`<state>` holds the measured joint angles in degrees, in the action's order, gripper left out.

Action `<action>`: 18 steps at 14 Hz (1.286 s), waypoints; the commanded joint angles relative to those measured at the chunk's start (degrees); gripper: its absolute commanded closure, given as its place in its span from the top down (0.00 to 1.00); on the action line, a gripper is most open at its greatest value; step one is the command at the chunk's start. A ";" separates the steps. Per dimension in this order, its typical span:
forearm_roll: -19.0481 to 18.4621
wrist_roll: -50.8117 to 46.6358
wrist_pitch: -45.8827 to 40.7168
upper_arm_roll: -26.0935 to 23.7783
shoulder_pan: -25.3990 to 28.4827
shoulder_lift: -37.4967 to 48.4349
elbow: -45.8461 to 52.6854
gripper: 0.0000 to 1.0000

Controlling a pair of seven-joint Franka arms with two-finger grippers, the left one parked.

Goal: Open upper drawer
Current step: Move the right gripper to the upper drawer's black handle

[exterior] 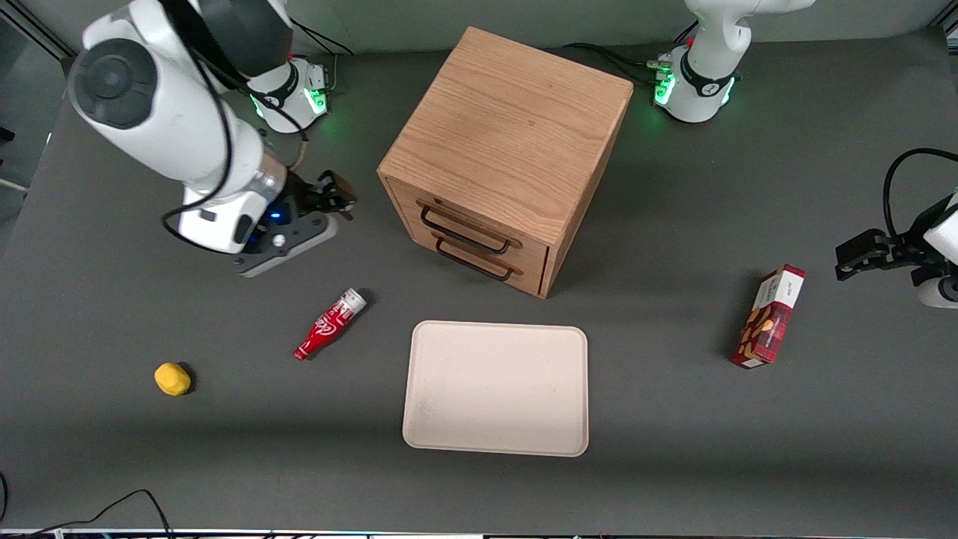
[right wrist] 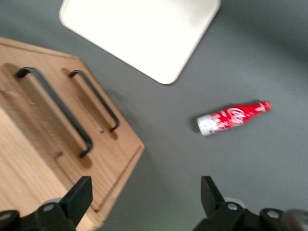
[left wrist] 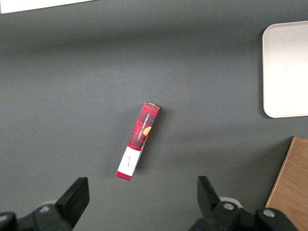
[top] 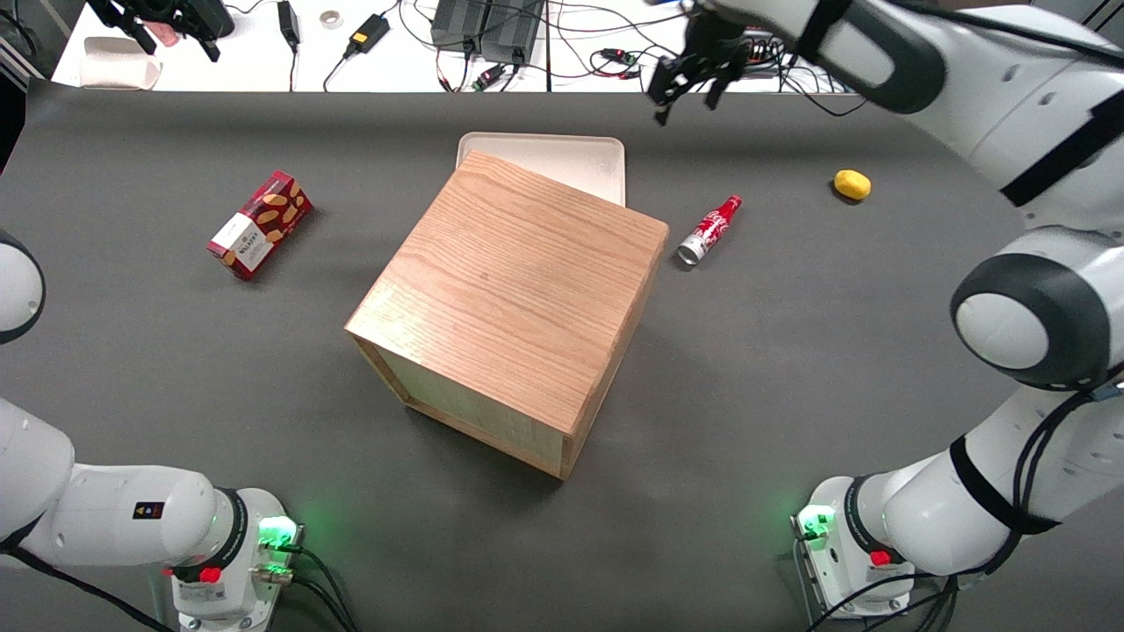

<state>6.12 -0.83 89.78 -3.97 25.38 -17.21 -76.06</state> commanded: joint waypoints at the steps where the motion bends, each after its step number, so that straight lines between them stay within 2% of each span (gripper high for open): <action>1: 0.82 2.24 -0.49 1.15 4.31 -4.83 5.13 1.00; 4: 0.91 7.14 1.62 1.24 6.70 -9.06 8.20 1.00; 10: 11.79 18.14 6.20 3.00 6.61 -13.02 8.12 1.00; 14: 16.46 26.39 6.20 3.26 5.91 -14.52 7.68 1.00; 18: 16.64 34.57 6.20 3.79 5.74 -15.66 6.55 1.00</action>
<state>21.03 29.04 96.46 -0.66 31.31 -31.52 -70.26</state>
